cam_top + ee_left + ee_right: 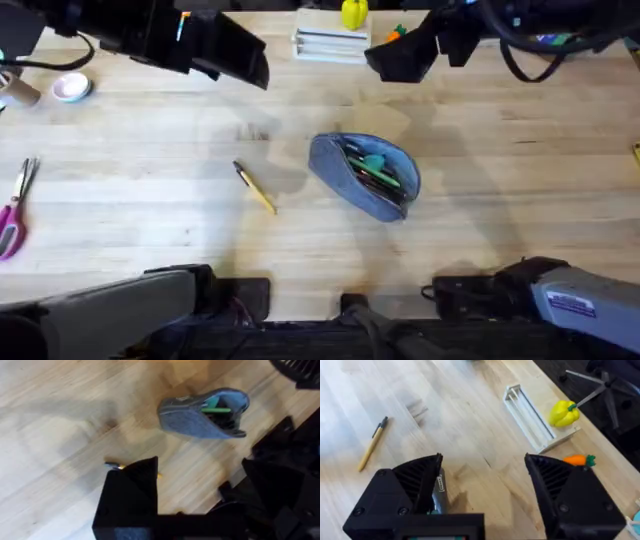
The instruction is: Unzip the bag, pick up the pens from the table one at a time and place them inside, then zip the bag closed.
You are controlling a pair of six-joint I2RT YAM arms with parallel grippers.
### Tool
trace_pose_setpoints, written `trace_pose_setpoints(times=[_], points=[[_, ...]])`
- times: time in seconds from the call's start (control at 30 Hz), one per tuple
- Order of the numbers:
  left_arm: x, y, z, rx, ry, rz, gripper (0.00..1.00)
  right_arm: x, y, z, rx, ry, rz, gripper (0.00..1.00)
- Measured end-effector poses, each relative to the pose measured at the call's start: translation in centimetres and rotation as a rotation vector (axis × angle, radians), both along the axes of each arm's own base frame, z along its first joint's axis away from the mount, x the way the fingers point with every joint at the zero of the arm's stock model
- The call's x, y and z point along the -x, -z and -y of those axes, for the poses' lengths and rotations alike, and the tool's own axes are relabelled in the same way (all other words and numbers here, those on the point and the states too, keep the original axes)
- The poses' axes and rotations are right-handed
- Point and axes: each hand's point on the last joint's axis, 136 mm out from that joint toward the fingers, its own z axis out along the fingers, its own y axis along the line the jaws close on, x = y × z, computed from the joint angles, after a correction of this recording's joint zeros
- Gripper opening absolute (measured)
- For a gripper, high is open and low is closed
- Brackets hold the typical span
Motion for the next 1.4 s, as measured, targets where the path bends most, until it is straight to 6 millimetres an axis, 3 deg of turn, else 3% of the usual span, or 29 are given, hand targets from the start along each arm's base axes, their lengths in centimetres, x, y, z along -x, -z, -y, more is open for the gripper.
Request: trace_pose_setpoints(times=[0.2,0.43,0.77,1.13,1.4], points=[[0.0,-0.1,0.2,0.053,-0.128,-0.094,0.995,-0.1,-0.1,0.0,-0.002,0.000,0.006,0.997],[-0.8,2.8,-2.5,-0.124,-0.470,-0.275,0.995,-0.1,-0.1,0.0,-0.002,0.000,0.006,0.997],[0.0,4.8,-0.5,-0.325,-0.672,-0.303,0.993,-0.1,-0.1,0.0,-0.004,0.001,0.006,0.997],[1.1,11.8,0.2,-0.389,-0.801,-0.409,0.993,-0.1,-0.1,0.0,-0.004,0.001,0.006,0.997],[4.4,18.1,-0.7,-0.452,-0.938,-0.555,0.993,-0.1,-0.2,0.0,-0.004,0.001,0.006,0.997]])
